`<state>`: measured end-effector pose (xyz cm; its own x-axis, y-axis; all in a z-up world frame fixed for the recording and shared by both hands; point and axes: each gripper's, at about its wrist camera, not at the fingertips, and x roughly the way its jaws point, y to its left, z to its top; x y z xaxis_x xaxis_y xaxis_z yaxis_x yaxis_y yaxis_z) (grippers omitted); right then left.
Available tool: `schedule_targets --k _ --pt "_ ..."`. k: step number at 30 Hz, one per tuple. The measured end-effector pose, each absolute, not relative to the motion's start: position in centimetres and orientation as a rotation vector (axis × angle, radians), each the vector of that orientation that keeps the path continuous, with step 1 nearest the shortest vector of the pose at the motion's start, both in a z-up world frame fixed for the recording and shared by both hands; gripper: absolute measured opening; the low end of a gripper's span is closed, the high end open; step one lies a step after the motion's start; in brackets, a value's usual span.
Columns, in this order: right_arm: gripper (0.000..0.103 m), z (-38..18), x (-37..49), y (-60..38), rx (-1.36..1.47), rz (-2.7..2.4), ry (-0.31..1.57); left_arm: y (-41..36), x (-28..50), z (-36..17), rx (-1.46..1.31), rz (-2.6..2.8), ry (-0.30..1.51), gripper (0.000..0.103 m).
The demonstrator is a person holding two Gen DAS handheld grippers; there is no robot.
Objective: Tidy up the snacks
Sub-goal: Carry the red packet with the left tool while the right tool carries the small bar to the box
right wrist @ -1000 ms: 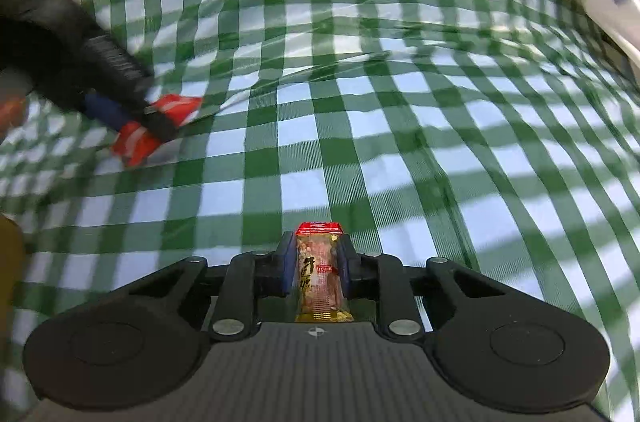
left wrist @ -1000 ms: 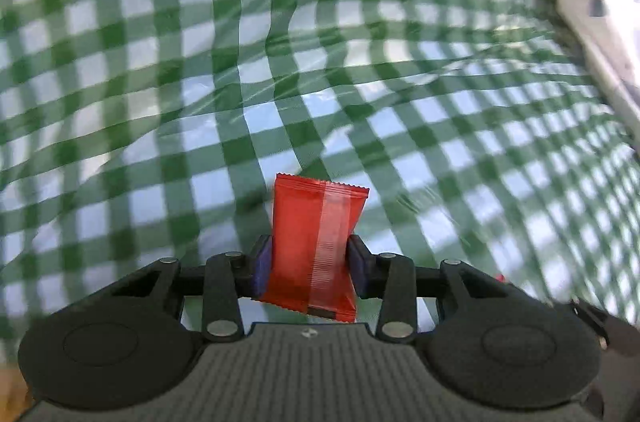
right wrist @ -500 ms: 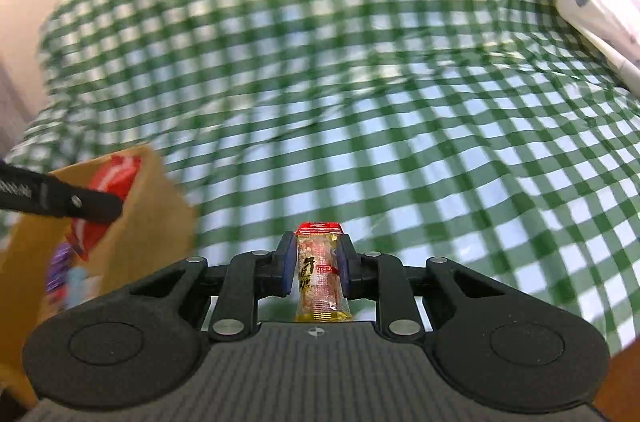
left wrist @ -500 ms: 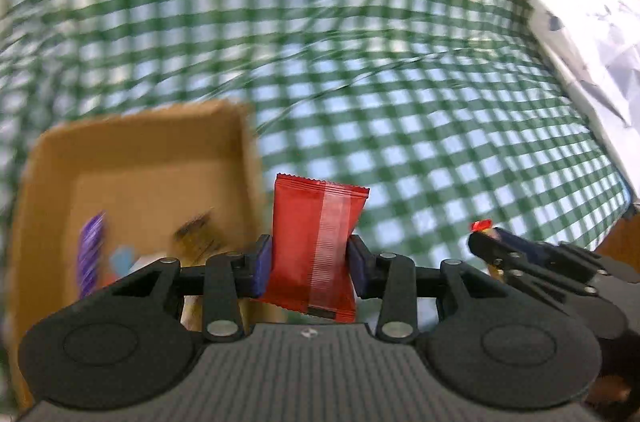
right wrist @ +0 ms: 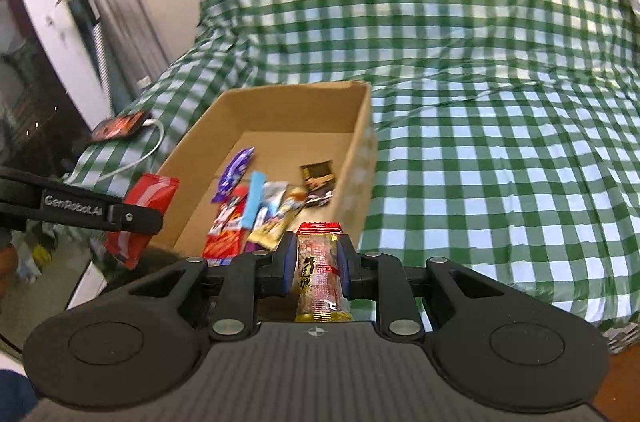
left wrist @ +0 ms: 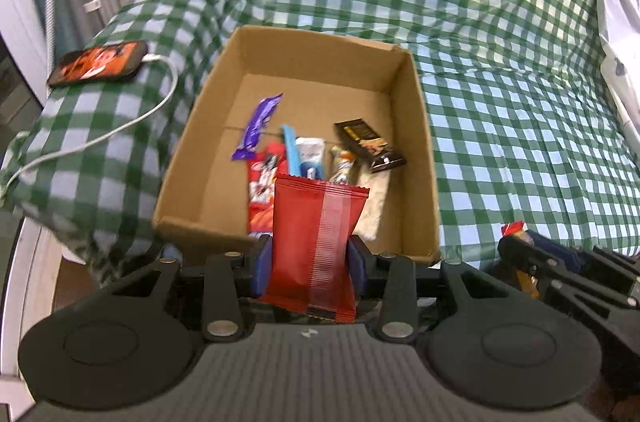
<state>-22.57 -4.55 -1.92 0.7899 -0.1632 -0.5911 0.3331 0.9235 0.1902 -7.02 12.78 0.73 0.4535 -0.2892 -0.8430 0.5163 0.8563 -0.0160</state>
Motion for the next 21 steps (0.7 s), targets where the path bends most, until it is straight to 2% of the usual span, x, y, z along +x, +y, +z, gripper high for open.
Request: schedule_targets --k 21 --pt "0.023 -0.9 -20.8 -2.2 0.193 -0.29 0.637 15.1 -4.8 1.0 0.194 -0.491 0.963 0.044"
